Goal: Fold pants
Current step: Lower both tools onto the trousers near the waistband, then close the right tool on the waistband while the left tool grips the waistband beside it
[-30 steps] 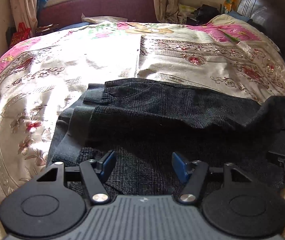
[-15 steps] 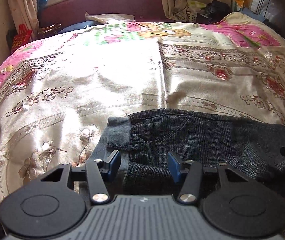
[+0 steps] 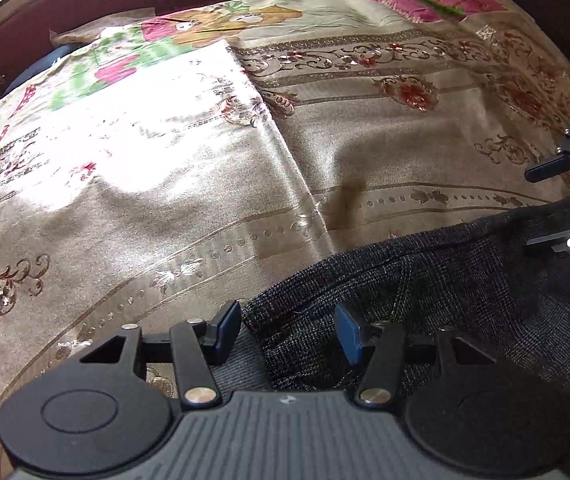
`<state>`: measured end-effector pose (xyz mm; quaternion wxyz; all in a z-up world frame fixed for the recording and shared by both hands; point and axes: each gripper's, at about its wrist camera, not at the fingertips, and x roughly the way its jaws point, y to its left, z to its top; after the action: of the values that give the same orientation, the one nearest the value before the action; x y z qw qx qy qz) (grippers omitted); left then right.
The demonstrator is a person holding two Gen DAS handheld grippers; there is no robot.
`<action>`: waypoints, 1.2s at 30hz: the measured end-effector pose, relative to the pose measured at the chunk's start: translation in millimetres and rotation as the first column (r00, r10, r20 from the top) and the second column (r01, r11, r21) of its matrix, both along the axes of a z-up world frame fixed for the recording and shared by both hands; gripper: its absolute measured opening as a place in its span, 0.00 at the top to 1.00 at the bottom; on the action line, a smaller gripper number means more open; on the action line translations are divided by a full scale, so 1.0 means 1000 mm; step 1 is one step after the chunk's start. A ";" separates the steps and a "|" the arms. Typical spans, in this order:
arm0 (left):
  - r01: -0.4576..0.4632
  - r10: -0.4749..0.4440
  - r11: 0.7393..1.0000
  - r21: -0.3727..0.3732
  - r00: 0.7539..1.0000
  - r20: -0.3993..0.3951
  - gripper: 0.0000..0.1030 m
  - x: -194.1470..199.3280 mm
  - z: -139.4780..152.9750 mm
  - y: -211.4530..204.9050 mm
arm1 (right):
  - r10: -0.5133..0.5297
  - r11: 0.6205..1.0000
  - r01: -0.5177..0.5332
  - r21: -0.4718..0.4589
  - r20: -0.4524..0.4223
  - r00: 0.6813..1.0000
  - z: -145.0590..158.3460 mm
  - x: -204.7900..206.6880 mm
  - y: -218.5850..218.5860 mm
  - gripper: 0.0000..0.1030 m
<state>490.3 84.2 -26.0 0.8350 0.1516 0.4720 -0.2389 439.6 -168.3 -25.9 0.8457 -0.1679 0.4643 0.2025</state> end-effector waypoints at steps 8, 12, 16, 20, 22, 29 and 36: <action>0.047 -0.046 0.999 0.022 0.998 -0.034 0.36 0.009 -0.008 0.001 | 0.046 0.998 -0.048 -0.026 -0.075 0.996 -0.018 0.004 0.008 0.24; 0.062 -0.060 0.997 0.043 0.997 -0.057 0.36 0.013 -0.013 0.004 | 0.058 0.998 -0.058 0.005 -0.115 0.992 -0.018 0.011 0.005 0.43; 0.088 -0.083 0.995 0.055 0.993 -0.088 0.34 0.020 -0.015 0.001 | 0.054 0.999 -0.054 0.005 -0.134 0.990 -0.016 0.018 0.009 0.68; 0.154 -0.148 0.983 0.102 0.987 -0.069 0.45 0.016 -0.014 -0.006 | 0.047 0.999 -0.048 -0.001 -0.140 0.989 -0.012 0.022 0.011 0.85; 0.165 -0.160 0.980 0.114 0.986 -0.054 0.60 0.014 -0.010 -0.004 | 0.046 0.999 -0.046 0.003 -0.143 0.989 -0.010 0.022 0.011 0.88; 0.184 -0.178 0.976 0.116 0.982 -0.063 0.62 0.018 -0.009 0.004 | 0.059 0.998 -0.059 0.000 -0.147 0.987 -0.014 0.026 0.013 0.79; 0.179 -0.169 0.978 0.102 0.981 -0.098 0.39 0.022 -0.013 0.012 | 0.081 0.997 -0.075 0.035 -0.202 0.976 -0.016 0.037 0.001 0.47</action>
<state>512.7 96.4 -38.9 0.7794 0.2278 0.5058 -0.2912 477.0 -167.8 -41.5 0.7873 -0.1528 0.5387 0.2580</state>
